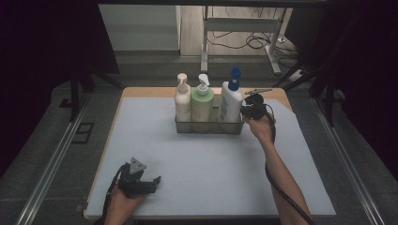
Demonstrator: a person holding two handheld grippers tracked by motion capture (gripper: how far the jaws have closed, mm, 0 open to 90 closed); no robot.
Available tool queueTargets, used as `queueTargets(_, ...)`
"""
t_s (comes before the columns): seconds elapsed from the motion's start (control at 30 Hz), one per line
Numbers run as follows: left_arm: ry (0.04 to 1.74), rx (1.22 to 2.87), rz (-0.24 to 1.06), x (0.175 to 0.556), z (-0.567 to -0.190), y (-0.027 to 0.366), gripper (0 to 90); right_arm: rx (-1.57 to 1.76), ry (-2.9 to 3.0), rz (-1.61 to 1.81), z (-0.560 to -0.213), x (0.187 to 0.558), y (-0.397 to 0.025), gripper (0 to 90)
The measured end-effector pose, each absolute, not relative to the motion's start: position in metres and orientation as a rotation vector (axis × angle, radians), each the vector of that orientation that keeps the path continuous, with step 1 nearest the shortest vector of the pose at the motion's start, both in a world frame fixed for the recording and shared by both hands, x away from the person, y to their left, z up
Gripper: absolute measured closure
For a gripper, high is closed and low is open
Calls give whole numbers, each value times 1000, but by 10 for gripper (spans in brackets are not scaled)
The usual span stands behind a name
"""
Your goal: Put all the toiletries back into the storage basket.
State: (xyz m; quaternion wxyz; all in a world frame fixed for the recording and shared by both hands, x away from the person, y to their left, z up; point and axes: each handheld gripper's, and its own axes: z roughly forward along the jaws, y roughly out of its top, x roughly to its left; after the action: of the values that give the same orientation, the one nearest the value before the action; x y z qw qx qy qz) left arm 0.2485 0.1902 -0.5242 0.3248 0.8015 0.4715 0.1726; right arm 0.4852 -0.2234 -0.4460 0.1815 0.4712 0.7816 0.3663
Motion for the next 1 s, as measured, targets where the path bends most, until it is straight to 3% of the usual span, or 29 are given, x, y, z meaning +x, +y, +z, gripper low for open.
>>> queueTargets(1.0, 1237, 2102, 452, 248, -524, 190, 122, 1339, 2255, 1002, -460, 486, -214, 897)
